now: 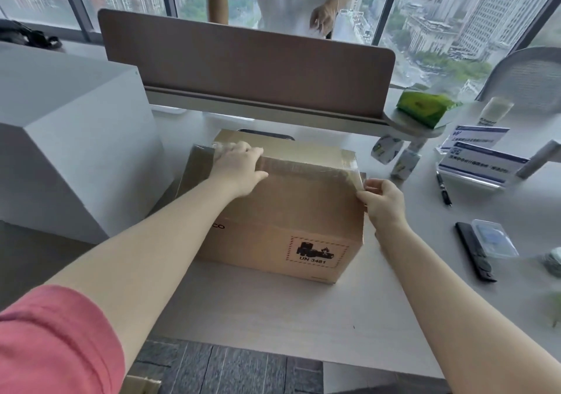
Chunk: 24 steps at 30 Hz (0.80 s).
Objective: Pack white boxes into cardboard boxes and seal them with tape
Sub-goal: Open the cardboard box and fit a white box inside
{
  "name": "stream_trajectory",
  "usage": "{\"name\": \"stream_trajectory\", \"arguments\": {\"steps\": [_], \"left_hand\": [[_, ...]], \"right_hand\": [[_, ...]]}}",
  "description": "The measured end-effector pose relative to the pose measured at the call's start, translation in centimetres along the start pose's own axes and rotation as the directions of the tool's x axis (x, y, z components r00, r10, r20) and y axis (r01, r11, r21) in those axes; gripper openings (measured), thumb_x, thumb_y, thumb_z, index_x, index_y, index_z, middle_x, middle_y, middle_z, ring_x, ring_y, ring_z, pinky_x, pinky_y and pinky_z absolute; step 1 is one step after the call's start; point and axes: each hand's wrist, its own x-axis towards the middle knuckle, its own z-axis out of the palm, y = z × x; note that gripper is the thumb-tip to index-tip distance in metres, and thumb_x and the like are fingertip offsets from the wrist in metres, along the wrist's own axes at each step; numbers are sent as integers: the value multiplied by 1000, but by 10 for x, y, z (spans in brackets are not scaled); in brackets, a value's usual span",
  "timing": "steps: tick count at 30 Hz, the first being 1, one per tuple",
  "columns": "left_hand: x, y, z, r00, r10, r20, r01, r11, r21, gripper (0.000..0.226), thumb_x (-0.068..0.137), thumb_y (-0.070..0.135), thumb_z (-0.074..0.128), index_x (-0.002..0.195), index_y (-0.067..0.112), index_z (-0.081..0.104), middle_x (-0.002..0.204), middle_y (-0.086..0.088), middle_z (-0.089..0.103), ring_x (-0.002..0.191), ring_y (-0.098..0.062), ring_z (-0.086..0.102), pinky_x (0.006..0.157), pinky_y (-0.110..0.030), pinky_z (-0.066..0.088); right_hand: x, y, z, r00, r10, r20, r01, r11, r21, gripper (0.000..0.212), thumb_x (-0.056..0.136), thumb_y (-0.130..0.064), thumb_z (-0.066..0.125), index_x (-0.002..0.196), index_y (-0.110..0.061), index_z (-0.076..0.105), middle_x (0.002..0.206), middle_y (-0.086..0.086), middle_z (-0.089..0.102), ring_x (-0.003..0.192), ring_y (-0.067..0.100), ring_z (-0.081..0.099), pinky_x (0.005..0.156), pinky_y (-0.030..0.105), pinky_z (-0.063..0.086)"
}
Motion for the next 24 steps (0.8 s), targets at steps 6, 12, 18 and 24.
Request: {"name": "stream_trajectory", "arguments": {"steps": [6, 12, 18, 24], "left_hand": [[-17, -3, -35, 960, 25, -277, -79, 980, -184, 30, 93, 32, 51, 106, 9, 65, 112, -12, 60, 113, -30, 49, 93, -35, 36], [-51, -10, -72, 992, -84, -94, 57, 965, -256, 36, 94, 35, 47, 83, 6, 66, 85, -6, 59, 89, -26, 56, 71, -29, 38], [-81, -26, -67, 879, -2, 477, 190, 918, -347, 25, 92, 21, 56, 113, 8, 60, 103, -4, 58, 81, -20, 57, 67, -25, 45], [-94, -37, -14, 927, 74, 368, 20, 969, -245, 49, 91, 25, 57, 137, 15, 44, 143, -7, 45, 131, -24, 41, 103, -26, 33]], "right_hand": [[-20, -23, -9, 1000, 12, -18, -6, 953, 304, 29, 91, -27, 54, 65, -18, 45, 67, 1, 48, 65, 17, 46, 65, 31, 39], [-64, -44, -19, 995, -19, 103, -11, 958, 288, 46, 96, -43, 37, 66, -13, 54, 68, 1, 55, 62, 10, 50, 58, 19, 36], [-107, -33, -36, 917, 101, 386, -155, 982, 111, 34, 96, -31, 39, 84, -8, 60, 82, 7, 61, 81, 22, 57, 68, 24, 44], [-106, -1, -7, 978, 7, 210, 104, 851, -515, 36, 86, -16, 61, 122, -11, 61, 114, 7, 63, 108, 22, 56, 95, 28, 42]]}}
